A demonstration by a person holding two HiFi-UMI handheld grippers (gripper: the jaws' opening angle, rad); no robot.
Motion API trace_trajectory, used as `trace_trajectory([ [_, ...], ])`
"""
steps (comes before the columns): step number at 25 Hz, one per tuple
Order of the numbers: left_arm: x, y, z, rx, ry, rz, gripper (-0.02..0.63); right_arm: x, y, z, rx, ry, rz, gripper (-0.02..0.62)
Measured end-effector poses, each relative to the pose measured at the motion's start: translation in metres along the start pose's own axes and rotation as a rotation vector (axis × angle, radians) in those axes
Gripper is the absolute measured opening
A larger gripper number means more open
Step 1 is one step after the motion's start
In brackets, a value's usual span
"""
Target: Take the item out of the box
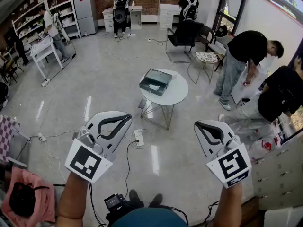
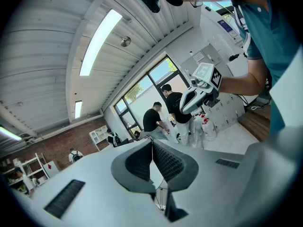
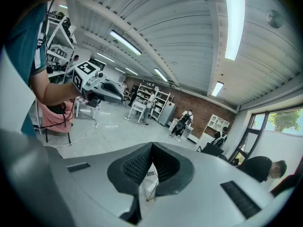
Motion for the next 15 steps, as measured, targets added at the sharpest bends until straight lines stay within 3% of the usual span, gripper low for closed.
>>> trace_trajectory([
  [15,0.033,0.034,0.018,-0.028,0.02,0.014,0.021,0.02,-0.025,-0.043,-0.009,0.01,-0.039,0.04],
])
Point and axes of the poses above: the fingertips, and each gripper's own axes: z backward along the fingers, x to its left, y out of its underside, the point moved 7 cm from there along z, backward along the fingers, and after that the axes turned 10 degrees about y, right-handed, at the moved point
